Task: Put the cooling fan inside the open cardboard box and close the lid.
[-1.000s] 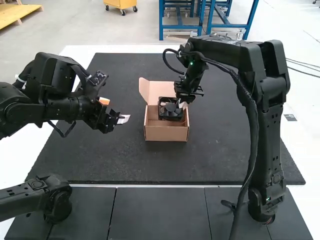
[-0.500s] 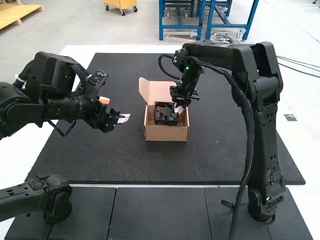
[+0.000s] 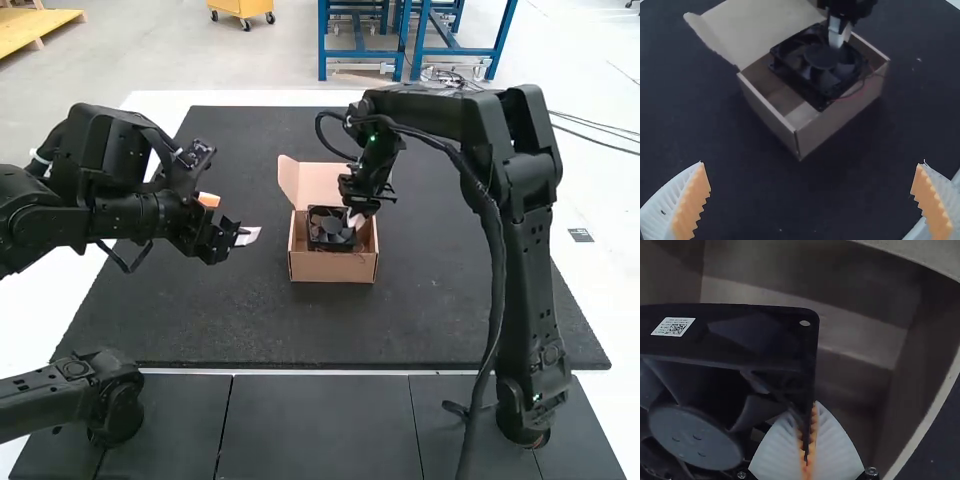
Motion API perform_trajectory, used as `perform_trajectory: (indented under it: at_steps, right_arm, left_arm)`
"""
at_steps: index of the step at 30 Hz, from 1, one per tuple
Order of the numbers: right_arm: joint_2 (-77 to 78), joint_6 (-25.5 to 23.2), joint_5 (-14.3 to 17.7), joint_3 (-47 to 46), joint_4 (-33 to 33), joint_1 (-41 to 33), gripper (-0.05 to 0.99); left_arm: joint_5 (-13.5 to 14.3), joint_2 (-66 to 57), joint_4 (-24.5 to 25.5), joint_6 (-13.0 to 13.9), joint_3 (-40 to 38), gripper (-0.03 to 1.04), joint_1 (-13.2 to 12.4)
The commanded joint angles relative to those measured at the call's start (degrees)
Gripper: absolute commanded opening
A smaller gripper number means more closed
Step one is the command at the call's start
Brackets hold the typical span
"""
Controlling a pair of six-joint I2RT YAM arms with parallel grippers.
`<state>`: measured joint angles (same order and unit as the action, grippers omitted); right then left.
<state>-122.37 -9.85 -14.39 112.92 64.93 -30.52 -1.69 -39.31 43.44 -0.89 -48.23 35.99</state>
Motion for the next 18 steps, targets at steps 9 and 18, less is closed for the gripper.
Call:
perform_trajectory:
  at_steps: [9, 18]
  right_arm:
    - [-2.7, 0.6, 0.5, 1.5, -2.6, -0.5, -0.02]
    - [-3.5, 0.6, 0.9, 1.4, -4.0, -0.7, -0.02]
  left_arm:
    - [0.0, 0.6, -0.7, 0.4, 0.0, 0.95, -0.6]
    - [0.0, 0.6, -0.9, 0.4, 0.0, 0.95, -0.7]
